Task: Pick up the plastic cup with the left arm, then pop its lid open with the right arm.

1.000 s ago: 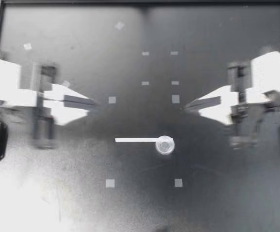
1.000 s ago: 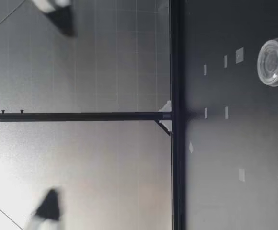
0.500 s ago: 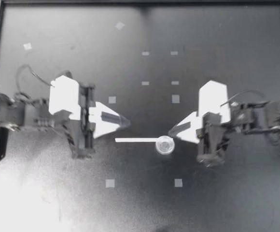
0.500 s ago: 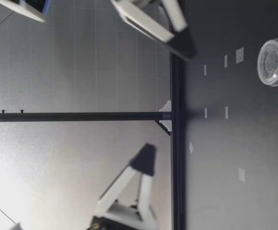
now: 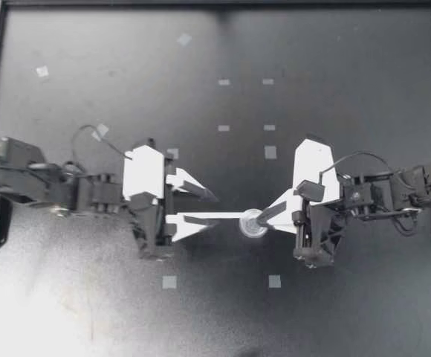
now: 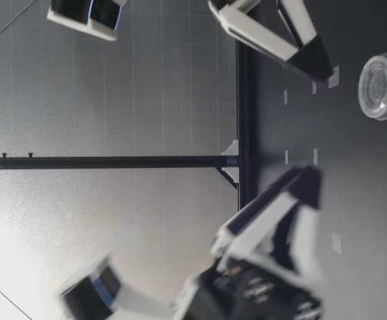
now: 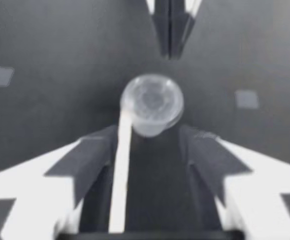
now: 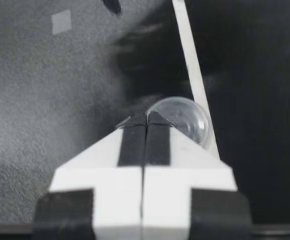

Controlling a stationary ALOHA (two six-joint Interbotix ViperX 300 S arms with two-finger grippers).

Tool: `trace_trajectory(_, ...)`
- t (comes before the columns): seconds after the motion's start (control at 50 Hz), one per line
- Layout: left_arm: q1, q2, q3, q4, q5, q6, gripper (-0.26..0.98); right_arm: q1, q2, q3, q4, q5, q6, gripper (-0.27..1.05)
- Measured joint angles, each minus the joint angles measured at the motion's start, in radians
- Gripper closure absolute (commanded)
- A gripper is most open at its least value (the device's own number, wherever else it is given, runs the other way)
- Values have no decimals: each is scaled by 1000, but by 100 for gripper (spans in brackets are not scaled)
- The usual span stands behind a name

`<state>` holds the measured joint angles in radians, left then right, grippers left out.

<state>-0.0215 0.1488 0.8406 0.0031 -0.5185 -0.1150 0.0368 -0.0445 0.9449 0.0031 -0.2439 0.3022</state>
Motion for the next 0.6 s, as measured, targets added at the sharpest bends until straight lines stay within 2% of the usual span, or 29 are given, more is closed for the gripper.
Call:
trace_trajectory(0.3, 0, 92, -49, 0, 3, 9, 15, 2, 21, 8, 0, -9, 2, 89)
trace_trajectory(0.44, 0, 126, -83, 0, 67, 9, 5, 2, 49, 6, 0, -9, 0, 89)
trace_trajectory(0.6, 0, 147, -124, 0, 118, 14, 4, 2, 57, 6, 0, -9, 0, 89)
